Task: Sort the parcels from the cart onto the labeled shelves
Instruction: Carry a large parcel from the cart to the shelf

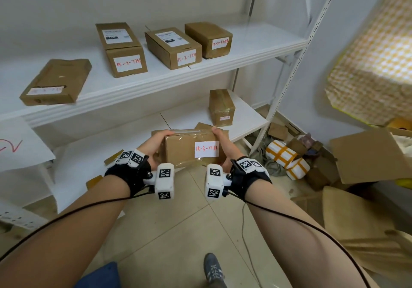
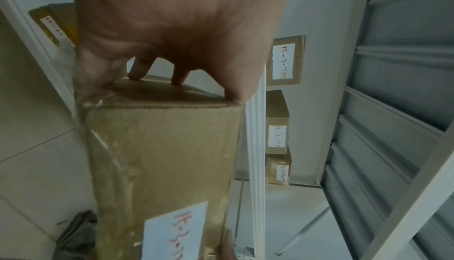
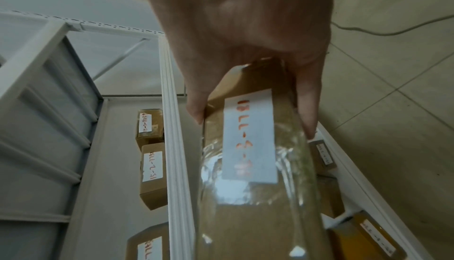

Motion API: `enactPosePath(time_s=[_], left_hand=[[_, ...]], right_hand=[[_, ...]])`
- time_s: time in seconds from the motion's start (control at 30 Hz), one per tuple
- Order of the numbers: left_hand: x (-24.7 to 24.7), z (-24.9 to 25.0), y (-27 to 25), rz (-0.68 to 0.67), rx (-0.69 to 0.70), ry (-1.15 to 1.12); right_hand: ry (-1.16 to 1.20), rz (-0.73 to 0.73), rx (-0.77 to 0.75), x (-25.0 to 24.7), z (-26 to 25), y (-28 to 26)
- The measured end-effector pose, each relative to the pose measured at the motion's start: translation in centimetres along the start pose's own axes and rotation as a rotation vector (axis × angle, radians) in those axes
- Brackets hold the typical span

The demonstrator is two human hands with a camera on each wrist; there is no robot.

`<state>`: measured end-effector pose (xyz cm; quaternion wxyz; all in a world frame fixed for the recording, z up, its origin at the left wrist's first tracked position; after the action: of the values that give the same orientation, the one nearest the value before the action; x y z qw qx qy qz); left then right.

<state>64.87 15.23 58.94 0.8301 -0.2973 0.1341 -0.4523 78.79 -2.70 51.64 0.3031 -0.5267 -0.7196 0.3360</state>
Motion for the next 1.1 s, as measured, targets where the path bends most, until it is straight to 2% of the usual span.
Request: enactPosePath(time_s=[0.1, 0.17, 0.37, 0.5, 0.67, 0.8, 1.0, 1.1], left_hand=[[-0.5, 0.9, -0.6, 0.0, 0.004, -0.029], [-0.6, 1.5, -1.1, -0.026, 0.014, -0.01], [0.7, 4.1, -4.1, -0.054, 0.1, 0.076], [2.8, 7.2, -6.5, -0.093, 0.213, 0.077], [6.8, 12.5, -11.2, -0.188, 0.367, 0.06], [9.7, 17.9, -15.3, -0.267, 0.491, 0.113], [12.4, 26.2, -21.3, -0.323, 0.661, 0.103], [12.7, 29.5, -24.3, -0.328, 0.758, 0.068]], right_hand=[[0.077, -0.03, -0.082, 0.1, -1.0, -4.5], [0.155, -0.035, -0.112, -0.4, -1.4, -5.3], [0.279, 0.027, -0.229, -2.0, -2.5, -7.3], [0.348, 0.119, -0.364, -4.2, -5.0, -13.5], [0.352, 0.312, -0.486, -7.7, -8.7, -20.3], [0.37, 0.463, -0.693, -11.4, -15.3, -23.1], [0.605, 0.447, -0.883, -10.9, -19.1, -36.0], [0.644, 0.433, -1.003, -10.1, -20.9, -40.3]])
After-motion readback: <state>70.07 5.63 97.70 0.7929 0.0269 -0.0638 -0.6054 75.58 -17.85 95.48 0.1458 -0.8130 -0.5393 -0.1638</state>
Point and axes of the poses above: each hand's wrist, its own y-axis towards the middle knuckle, its own x-axis out of the palm, z = x × y, the point moved 10 cm from there along y, towards the middle knuckle, and after that the axes turned 7 degrees about x, right-handed, at the moved point
